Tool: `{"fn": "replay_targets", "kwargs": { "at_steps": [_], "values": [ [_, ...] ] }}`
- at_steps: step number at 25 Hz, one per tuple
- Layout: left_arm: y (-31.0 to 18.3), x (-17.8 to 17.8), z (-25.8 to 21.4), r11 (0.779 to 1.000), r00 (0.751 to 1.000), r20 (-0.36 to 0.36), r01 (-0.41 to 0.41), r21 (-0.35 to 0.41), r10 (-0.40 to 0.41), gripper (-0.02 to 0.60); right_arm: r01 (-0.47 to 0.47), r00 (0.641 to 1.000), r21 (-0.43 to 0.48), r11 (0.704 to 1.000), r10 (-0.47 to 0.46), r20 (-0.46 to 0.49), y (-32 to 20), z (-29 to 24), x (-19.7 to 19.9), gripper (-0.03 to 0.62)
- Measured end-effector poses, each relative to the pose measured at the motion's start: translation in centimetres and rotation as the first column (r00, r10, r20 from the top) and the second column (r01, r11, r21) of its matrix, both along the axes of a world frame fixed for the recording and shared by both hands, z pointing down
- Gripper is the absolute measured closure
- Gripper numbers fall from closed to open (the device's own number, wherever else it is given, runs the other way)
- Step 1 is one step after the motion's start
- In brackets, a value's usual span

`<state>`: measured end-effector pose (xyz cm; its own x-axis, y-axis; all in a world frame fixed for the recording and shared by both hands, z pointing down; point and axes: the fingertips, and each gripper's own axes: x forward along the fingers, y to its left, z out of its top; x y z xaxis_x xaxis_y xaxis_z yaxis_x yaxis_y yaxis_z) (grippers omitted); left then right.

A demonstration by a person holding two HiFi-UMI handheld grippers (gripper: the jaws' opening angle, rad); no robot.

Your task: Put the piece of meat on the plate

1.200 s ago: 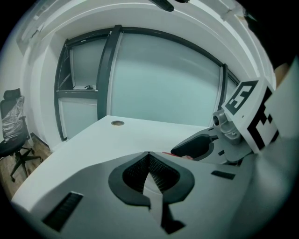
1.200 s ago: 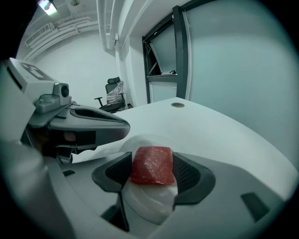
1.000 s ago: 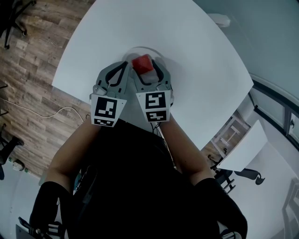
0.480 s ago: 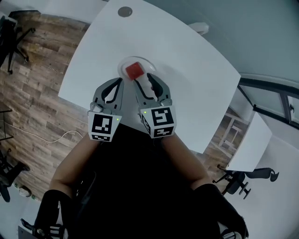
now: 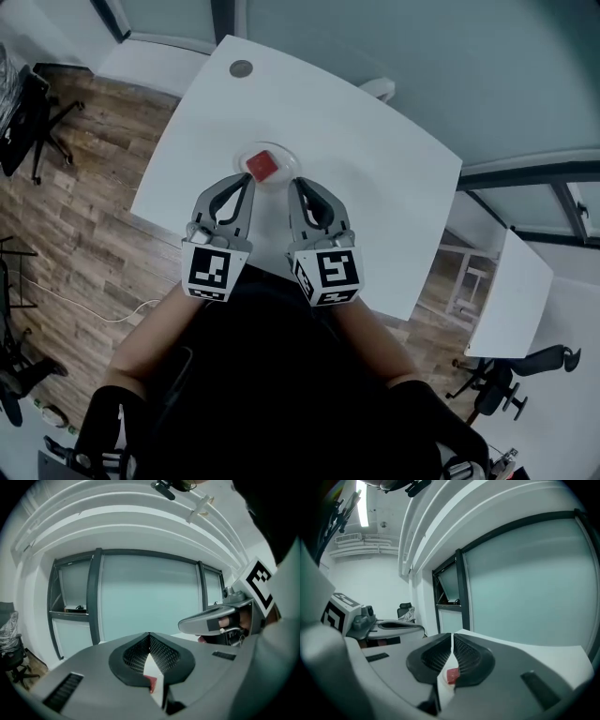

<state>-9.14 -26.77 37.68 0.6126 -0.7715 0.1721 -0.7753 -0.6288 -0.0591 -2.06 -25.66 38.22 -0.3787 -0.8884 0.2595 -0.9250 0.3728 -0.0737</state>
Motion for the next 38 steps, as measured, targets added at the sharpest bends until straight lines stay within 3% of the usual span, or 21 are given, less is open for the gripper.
{"fn": "replay_targets", "kwargs": {
  "at_steps": [8,16,25,38],
  "values": [
    [3.8,2.3,-4.2,0.998,0.999,-0.038,0.019,0.052,-0.017,0.589,0.038,0.998,0.128,0.991,-0.045,0.05,3.2,-5.3,1.7,0.591],
    [6.4,4.7,-6.5,0.995,0.998,-0.053,0.048,0.086,-0.043,0.589,0.074,0.994,0.21,0.975,-0.089,0.063,5.8,-7.0,3.9,0.592],
    [9.3,5.7,-5.9,0.993,0.996,-0.06,0.076,0.087,-0.071,0.589,0.119,0.985,0.243,0.963,-0.145,0.091,8.4,-6.8,4.1,0.592],
    [10.3,5.9,-5.3,0.994,0.995,-0.061,0.085,0.074,-0.08,0.589,0.151,0.984,0.237,0.96,-0.17,0.061,9.6,-6.4,3.6,0.592]
  ]
}}
